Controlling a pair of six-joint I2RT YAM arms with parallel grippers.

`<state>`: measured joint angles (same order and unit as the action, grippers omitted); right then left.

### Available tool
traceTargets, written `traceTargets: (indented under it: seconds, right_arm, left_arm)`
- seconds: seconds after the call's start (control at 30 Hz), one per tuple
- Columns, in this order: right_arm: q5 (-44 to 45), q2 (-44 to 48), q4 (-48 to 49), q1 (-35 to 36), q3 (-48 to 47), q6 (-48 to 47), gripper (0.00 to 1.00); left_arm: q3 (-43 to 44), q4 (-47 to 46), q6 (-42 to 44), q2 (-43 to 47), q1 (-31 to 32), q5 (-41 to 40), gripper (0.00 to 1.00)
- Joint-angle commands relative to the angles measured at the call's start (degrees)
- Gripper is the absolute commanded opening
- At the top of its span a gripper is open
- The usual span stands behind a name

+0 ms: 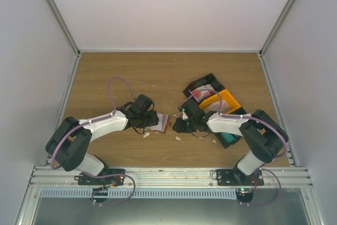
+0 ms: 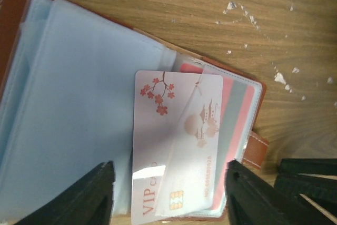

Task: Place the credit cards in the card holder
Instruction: Insert the credit card into the card holder.

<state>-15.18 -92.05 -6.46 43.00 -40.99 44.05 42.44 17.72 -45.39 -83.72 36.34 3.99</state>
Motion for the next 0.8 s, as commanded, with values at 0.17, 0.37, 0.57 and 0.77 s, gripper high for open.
traceTargets:
  seconds: [0.17,0.37,0.57,0.77]
  right_arm:
    - [-3.95,-4.03,3.11,-0.02,-1.69,-2.67,0.26]
    - [-4.58,-6.15,3.37,-0.03,-3.15,-3.71,0.25]
    - [-3.78,-7.71,2.61,-0.12,-4.74,-4.55,0.22]
    - [-3.69,-8.80,2.37,-0.13,-5.28,-4.94,0.21]
  left_arm:
    - [2.62,-2.33,3.27,-5.97,-0.39,1.23,0.55]
    - [2.57,-4.24,4.40,-7.06,-0.47,2.23,0.56]
    - [2.65,-7.20,7.38,-7.96,-0.56,6.15,0.52]
    - [3.49,-8.31,10.17,-9.59,-0.57,9.30,0.52]
